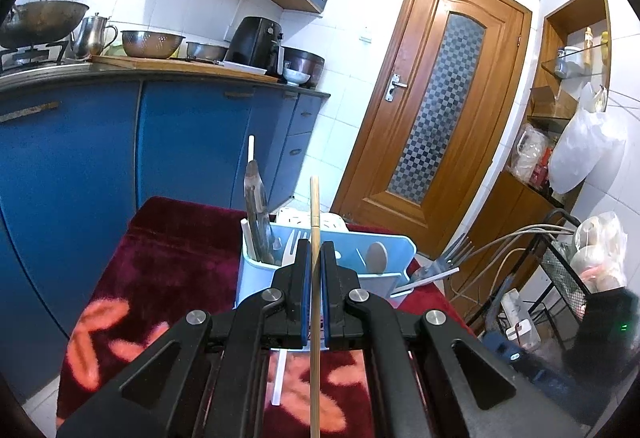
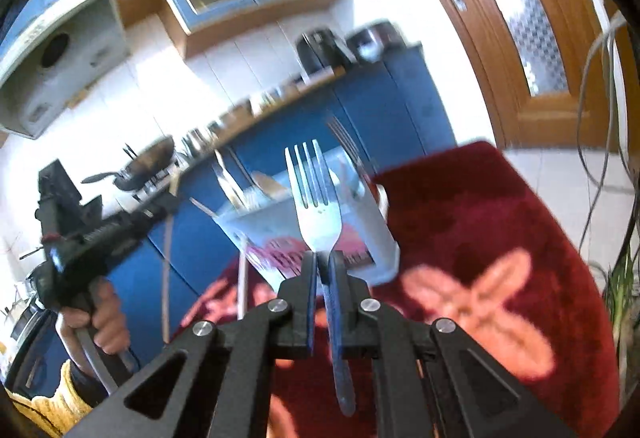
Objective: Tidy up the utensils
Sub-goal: 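Grasp the silver fork with the right gripper while the left carries the chopstick toward the holder, then carry the fork over the holder with the right gripper while the left lowers the chopstick into it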
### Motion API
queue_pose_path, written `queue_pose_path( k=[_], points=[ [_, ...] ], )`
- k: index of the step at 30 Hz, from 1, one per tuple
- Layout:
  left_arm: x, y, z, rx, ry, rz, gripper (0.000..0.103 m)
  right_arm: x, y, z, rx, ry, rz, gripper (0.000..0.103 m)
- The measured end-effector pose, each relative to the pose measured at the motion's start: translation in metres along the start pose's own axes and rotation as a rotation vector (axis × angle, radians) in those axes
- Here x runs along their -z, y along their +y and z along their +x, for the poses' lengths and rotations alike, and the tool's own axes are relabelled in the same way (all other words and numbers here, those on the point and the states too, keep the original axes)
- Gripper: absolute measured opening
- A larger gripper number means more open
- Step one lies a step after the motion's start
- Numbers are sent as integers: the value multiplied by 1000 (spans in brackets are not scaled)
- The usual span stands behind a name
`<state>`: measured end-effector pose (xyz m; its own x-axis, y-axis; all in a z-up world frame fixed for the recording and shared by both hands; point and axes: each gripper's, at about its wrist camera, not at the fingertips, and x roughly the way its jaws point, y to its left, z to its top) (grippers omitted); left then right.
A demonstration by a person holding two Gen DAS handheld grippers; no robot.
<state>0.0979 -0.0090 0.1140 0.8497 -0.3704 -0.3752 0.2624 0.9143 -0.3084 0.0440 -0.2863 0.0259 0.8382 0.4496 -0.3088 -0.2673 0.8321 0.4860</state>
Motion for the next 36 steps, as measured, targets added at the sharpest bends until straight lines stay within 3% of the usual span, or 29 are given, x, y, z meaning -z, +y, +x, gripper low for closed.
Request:
queue_pose_path(
  k=[5, 12, 28, 36],
  points=[
    [-7, -3, -5, -6, -35, 10, 2, -19, 23, -10, -41, -82, -25, 8],
    [-29, -8, 0, -13, -96, 21, 2, -45, 43, -7, -51, -128, -71, 8],
    [-100, 6, 39, -43, -313, -30, 2, -98, 53, 44, -35, -164, -106, 8],
    [-101, 15, 72, -120, -375, -1, 2, -115, 51, 75, 3, -185, -132, 8]
  ],
)
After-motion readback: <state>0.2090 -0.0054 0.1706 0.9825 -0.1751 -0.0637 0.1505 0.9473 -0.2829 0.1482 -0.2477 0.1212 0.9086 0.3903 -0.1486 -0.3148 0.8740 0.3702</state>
